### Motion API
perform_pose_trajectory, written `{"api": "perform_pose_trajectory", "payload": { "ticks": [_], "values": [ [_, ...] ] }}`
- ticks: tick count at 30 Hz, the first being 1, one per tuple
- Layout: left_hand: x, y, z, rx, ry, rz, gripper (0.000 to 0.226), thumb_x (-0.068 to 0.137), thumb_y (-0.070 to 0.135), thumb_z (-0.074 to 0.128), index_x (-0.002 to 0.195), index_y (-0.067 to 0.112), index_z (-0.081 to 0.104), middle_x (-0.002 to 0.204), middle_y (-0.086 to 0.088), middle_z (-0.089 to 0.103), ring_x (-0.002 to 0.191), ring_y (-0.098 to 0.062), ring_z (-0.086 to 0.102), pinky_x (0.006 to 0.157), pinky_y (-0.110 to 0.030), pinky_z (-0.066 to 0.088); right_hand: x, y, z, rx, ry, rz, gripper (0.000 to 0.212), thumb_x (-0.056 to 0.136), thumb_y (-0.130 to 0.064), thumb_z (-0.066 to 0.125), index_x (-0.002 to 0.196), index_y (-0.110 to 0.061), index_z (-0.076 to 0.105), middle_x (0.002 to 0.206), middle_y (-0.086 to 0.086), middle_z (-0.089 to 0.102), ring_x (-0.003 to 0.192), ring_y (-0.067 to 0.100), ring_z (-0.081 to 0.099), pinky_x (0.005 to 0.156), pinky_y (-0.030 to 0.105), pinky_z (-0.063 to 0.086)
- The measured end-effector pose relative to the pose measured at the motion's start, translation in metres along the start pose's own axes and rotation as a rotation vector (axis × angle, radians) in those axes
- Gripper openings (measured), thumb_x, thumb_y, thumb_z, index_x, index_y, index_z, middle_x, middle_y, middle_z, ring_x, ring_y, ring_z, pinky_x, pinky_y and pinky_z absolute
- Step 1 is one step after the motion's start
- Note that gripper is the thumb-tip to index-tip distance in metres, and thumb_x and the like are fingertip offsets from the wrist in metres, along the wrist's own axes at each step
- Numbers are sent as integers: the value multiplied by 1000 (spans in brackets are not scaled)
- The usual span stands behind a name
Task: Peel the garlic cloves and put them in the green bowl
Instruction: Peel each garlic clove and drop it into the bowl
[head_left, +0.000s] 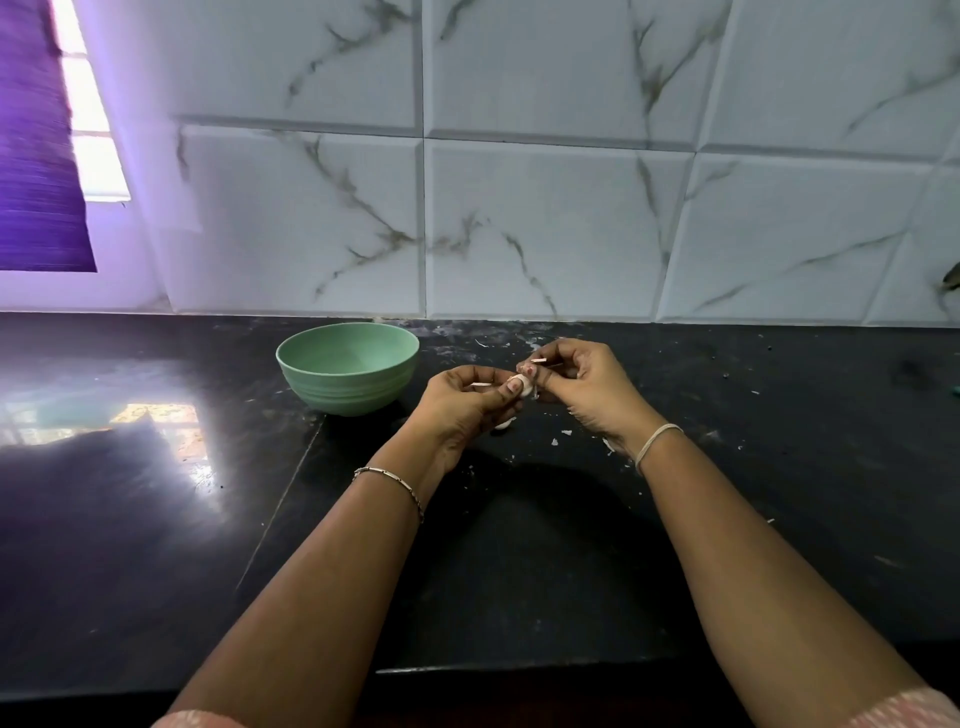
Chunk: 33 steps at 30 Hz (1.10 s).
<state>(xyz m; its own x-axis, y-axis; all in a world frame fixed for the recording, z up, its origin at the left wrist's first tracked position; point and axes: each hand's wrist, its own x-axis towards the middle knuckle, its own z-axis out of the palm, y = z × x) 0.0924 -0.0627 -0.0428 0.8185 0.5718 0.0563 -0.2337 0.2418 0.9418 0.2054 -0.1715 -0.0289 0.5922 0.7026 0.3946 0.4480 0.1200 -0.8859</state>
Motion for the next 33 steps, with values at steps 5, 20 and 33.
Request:
{"api": "perform_pose_trajectory", "payload": {
  "ticks": [5,20,33],
  "values": [
    [0,0,-1,-6,-22,2,5,85,-5,66,85,0,64,83,-16,69,62,-15,70,64,-22,59,7,1,-7,-66,190,5,16,91,-3,63,82,-15,63,82,6,71,68,11,69,63,21,56],
    [-1,2,0,4,-5,-47,5,86,3,68,89,4,66,85,-12,70,68,-14,68,67,-21,56,1,9,-58,-850,403,216,20,84,-13,70,70,-28,69,84,-6,71,81,16,65,70,30,53],
    [5,-5,-1,345,119,145,11,82,4,74,86,9,65,81,-8,64,67,-13,62,65,-25,54,1,11,-59,-772,325,202,7,89,-19,68,84,-19,74,83,1,72,87,20,66,80,31,52]
  ]
}}
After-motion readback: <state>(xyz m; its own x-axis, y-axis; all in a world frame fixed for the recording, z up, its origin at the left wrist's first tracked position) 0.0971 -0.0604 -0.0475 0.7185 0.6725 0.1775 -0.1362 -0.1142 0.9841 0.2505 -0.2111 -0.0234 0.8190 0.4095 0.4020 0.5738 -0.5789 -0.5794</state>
